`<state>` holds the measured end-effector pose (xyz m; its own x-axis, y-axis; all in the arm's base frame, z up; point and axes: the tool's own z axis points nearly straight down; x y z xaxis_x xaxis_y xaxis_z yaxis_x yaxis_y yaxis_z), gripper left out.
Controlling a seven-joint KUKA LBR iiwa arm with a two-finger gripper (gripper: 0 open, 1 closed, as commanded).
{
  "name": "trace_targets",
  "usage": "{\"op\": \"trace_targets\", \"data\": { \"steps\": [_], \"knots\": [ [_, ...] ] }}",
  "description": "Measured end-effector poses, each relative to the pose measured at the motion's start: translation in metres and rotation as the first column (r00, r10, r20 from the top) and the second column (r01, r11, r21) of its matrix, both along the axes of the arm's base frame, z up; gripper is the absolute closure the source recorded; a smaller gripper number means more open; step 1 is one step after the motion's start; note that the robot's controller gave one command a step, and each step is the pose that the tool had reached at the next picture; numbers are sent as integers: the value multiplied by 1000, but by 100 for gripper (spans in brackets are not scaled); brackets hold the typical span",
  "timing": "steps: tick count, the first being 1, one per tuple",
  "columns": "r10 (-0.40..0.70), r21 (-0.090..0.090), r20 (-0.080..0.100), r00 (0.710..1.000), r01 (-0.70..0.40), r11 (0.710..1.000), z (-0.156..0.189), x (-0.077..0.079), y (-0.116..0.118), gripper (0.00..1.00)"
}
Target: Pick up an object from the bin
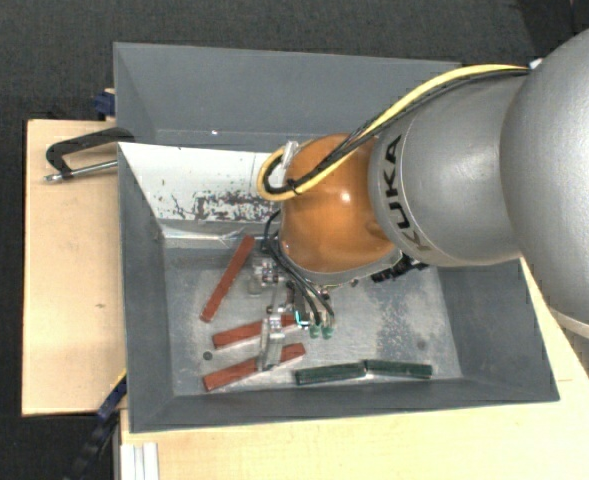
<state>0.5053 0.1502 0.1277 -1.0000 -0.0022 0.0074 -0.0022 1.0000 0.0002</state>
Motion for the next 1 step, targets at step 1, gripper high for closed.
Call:
{"op": "trace_targets", "data": {
  "steps": [1],
  "knots": [
    [-1, 1, 3, 1000, 1, 1000, 2, 1, 0, 0]
  ]
}}
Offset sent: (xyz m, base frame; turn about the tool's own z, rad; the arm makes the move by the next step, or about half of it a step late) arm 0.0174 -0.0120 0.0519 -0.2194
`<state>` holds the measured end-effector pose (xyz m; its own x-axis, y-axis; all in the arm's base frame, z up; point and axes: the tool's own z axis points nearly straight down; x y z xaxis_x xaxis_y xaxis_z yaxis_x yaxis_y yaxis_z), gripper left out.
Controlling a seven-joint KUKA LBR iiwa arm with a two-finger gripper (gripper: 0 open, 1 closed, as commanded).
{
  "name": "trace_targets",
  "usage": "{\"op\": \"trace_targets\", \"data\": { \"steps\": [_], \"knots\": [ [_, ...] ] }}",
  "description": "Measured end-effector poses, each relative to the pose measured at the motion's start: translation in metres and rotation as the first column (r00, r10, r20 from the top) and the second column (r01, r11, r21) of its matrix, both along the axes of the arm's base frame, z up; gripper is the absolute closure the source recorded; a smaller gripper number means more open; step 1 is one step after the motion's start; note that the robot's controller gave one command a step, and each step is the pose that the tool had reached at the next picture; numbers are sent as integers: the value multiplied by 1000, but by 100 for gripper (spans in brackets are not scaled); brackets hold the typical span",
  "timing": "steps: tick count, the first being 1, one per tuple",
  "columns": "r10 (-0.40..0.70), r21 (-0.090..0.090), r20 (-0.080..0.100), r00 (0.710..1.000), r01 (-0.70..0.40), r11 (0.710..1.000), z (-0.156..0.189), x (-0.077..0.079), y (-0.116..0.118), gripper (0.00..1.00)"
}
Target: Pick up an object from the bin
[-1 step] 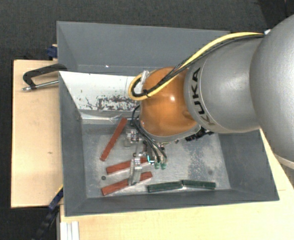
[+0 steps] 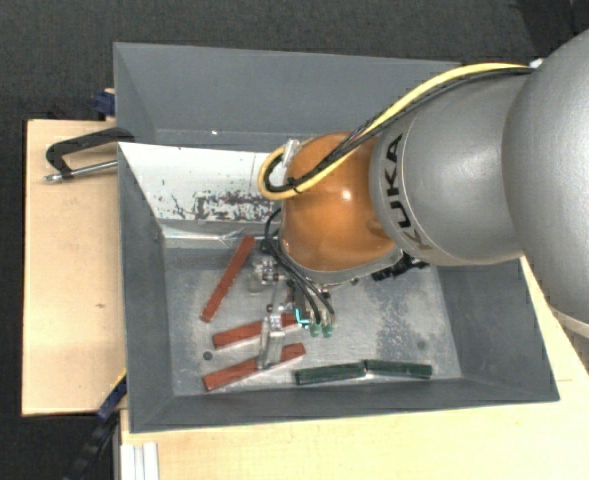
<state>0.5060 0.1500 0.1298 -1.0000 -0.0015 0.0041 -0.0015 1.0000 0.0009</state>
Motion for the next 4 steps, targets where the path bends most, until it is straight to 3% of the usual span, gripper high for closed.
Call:
{"op": "trace_targets", "data": {
  "steps": [1, 2, 3, 4],
  "knots": [
    [89, 1, 3, 996, -89, 996, 19, 6, -3, 0],
    [270, 1, 9, 963, -270, 963, -56, -3, -24, 100],
    [269, 1, 8, 963, -269, 963, -58, -4, -24, 0],
    [268, 1, 9, 963, -268, 963, -56, -3, -24, 100]
  ]
}}
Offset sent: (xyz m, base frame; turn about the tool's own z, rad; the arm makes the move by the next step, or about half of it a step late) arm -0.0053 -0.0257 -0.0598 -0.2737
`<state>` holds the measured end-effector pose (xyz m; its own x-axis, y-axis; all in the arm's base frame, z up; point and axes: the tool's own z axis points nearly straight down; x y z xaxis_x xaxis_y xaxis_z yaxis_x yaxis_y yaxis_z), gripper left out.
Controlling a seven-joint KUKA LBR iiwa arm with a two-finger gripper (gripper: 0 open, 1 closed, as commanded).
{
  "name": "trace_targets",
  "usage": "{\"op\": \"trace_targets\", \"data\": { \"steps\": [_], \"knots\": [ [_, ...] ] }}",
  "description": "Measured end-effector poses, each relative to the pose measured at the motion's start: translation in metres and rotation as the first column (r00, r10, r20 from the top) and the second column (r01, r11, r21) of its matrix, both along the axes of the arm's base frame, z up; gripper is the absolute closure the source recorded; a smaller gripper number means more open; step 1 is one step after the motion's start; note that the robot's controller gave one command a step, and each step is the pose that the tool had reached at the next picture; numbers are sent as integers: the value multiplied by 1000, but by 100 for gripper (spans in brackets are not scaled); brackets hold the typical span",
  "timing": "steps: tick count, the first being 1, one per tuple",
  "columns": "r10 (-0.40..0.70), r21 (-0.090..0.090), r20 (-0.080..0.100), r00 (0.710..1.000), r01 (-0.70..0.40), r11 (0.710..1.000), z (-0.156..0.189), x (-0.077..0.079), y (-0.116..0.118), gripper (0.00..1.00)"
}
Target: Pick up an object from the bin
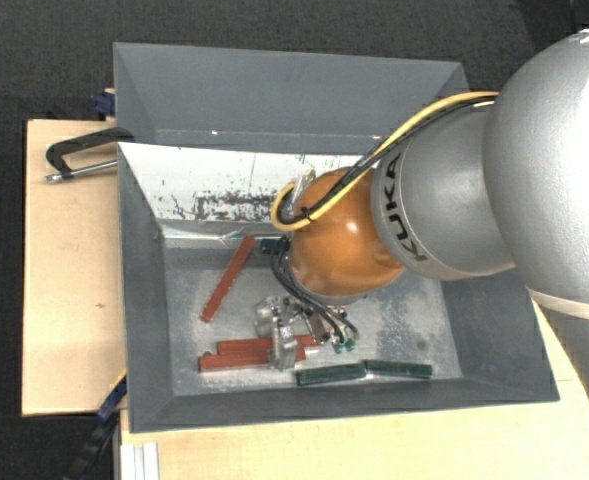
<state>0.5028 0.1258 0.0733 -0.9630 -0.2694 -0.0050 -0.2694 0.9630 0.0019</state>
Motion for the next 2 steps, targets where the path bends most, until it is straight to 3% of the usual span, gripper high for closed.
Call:
{"op": "trace_targets", "data": {
  "steps": [1, 2],
  "knots": [
    [0, 0, 0, 1000, 0, 1000, 0, 0, 0, 100],
    [-1, 0, 3, 1000, 1, 1000, 153, 20, 32, 100]
  ]
}}
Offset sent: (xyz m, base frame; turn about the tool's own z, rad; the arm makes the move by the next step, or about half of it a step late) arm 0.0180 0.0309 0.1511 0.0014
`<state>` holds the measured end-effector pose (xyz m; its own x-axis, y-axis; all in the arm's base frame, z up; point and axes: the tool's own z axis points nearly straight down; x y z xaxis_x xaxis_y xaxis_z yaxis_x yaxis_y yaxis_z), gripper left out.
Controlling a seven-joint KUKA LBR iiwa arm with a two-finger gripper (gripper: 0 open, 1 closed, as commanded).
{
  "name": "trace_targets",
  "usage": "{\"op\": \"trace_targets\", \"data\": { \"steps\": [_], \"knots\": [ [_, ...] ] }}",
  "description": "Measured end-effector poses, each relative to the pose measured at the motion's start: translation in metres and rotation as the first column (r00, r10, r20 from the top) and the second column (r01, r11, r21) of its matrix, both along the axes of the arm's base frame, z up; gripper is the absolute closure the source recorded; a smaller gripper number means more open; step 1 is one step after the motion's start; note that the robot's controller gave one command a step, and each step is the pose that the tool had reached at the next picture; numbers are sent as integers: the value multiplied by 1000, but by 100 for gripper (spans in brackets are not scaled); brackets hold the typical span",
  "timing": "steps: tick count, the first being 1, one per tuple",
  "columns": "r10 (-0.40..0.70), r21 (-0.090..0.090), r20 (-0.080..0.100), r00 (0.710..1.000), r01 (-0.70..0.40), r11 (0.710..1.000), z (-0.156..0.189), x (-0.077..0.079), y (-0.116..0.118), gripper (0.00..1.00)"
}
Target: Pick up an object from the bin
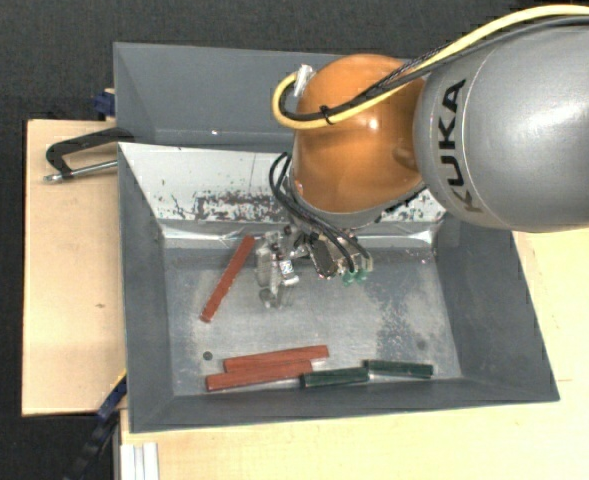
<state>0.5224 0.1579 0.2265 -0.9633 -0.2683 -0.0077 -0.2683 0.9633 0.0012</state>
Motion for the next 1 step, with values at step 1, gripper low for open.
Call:
{"op": "trace_targets", "data": {
  "steps": [1],
  "knots": [
    [-1, 0, -2, 1000, 1, 1000, -1, 0, 0, 0]
  ]
}}
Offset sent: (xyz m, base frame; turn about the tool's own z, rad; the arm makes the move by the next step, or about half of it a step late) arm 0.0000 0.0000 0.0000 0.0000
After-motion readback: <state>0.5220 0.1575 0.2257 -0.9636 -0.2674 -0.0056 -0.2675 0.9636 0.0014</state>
